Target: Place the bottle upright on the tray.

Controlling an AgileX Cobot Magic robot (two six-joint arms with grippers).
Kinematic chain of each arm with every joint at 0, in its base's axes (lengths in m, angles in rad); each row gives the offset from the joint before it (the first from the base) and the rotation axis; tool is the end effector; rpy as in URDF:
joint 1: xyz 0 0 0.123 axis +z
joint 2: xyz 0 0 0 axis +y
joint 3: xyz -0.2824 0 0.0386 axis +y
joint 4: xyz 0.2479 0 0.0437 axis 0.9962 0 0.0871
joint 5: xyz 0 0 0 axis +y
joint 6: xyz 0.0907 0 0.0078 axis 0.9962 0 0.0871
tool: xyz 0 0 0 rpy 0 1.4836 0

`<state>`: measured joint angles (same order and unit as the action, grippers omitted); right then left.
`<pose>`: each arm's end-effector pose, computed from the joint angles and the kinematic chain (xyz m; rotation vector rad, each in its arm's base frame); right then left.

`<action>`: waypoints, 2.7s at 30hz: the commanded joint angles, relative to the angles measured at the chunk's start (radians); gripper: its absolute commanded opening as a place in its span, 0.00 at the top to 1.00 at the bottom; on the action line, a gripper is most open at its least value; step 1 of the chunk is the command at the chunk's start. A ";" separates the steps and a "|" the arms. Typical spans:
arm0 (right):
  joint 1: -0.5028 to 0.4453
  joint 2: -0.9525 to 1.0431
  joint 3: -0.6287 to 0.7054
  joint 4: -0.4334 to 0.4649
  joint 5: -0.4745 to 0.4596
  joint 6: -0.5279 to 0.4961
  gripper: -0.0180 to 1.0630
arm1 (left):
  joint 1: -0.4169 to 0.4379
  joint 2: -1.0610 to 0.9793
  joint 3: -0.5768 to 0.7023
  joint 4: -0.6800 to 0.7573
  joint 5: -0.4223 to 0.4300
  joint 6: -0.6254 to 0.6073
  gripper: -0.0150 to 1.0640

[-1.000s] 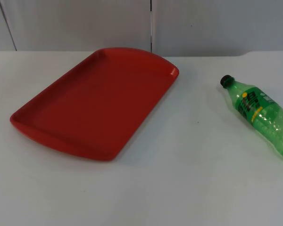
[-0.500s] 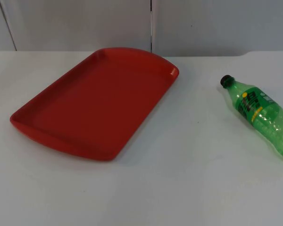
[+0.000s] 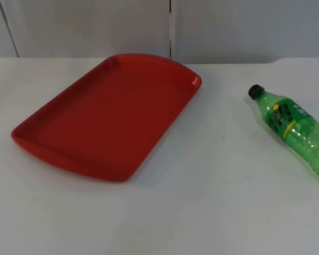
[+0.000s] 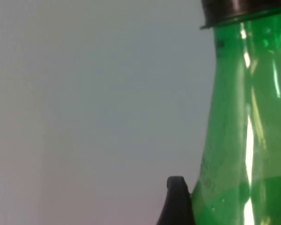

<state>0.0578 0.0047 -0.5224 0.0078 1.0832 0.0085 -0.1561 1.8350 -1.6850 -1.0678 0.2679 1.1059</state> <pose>-0.0077 0.0002 0.2816 -0.0511 2.0488 0.0506 0.4407 -0.0908 0.3745 0.3534 1.7326 -0.2808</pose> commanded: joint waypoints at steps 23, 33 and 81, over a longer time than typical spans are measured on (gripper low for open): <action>-0.006 -0.005 0.006 0.003 -0.006 -0.002 0.02 | 0.137 0.068 0.126 -0.677 0.217 0.786 0.99; -0.006 -0.005 0.006 0.003 -0.006 -0.002 0.02 | 0.137 0.112 0.126 -0.677 0.207 0.847 0.99; -0.006 -0.005 0.006 0.003 -0.006 -0.002 0.02 | 0.126 0.263 -0.015 -0.677 0.314 0.780 0.99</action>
<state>0.0578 0.0047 -0.5224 0.0078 1.0832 0.0069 -0.0237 2.0974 -1.6934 -1.7299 0.4998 1.8124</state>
